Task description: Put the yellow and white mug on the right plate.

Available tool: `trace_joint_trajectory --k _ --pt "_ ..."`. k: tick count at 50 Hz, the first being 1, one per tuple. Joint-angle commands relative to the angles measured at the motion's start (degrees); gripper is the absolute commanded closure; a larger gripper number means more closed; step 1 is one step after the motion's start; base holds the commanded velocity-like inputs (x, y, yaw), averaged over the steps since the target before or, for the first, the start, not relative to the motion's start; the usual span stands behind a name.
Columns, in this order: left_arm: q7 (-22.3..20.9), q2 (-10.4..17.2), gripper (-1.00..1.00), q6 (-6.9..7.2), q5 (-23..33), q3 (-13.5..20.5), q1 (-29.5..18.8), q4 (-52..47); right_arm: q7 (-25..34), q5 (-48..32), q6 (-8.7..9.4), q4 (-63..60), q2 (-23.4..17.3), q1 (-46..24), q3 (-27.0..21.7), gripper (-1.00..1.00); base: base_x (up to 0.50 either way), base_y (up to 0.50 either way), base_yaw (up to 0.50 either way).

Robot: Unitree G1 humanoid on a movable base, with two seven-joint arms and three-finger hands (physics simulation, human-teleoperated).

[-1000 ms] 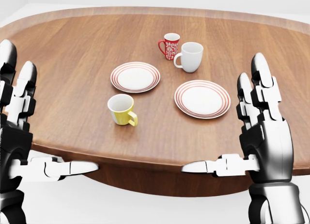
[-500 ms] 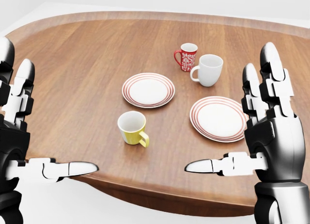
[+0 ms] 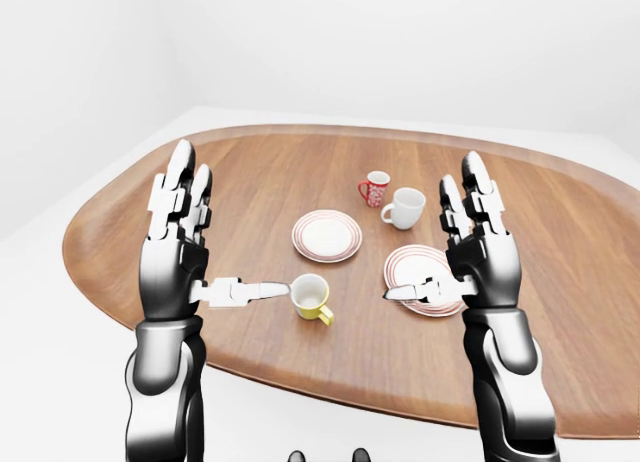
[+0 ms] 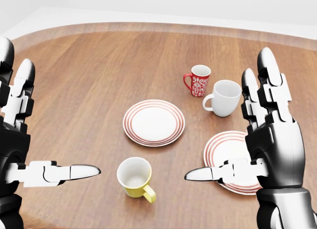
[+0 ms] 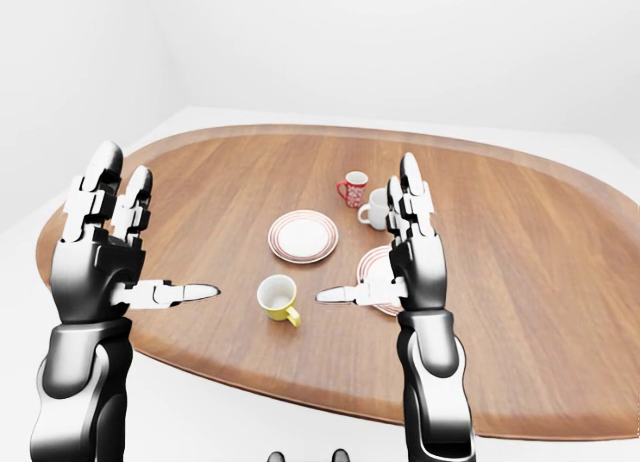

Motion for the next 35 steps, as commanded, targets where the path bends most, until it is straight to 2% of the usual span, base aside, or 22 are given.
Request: trace_joint_trajectory --k 1,3,4,10,17,19,34,35 --pt "0.0 0.0 -0.91 0.0 -0.1 0.1 -0.1 -0.2 0.1 -0.5 0.0 0.1 0.1 0.1 0.3 -1.0 0.47 0.17 0.0" --pt "-0.1 0.1 -0.91 0.0 -0.2 0.2 -0.2 -0.5 -0.5 -3.2 0.0 1.6 -0.4 0.1 1.2 -1.0 0.33 0.28 0.0" --pt "-0.1 0.1 -0.91 0.0 -0.1 0.0 0.0 -0.5 -0.7 -2.3 0.0 0.6 0.0 -0.4 -0.2 -1.0 0.0 0.0 0.15" --pt "-0.1 0.0 -0.91 0.0 0.0 -0.1 0.0 0.3 -0.9 -3.2 0.0 0.8 0.2 -0.5 0.1 -1.0 0.0 0.0 0.5" --pt "-0.3 0.0 -0.91 0.0 0.1 -0.2 0.1 -1.0 -0.7 -1.8 0.0 -0.3 0.4 -0.4 0.0 -1.0 0.0 0.0 0.0" --pt "-0.3 0.0 -0.91 0.0 0.2 -0.2 0.1 -0.4 0.1 1.8 0.0 -2.6 0.8 0.0 -1.0 -1.0 0.37 0.11 0.0" --pt "-0.3 -0.1 -0.91 0.0 0.4 -0.5 0.2 -0.2 -0.7 0.9 0.0 -0.9 0.3 0.2 0.0 -1.0 0.48 0.14 0.0" --pt "-0.3 -0.1 -0.91 0.0 0.5 -0.6 0.3 -0.5 -2.5 -2.2 0.0 1.3 -0.2 -0.5 0.7 -1.0 0.0 0.0 0.0"
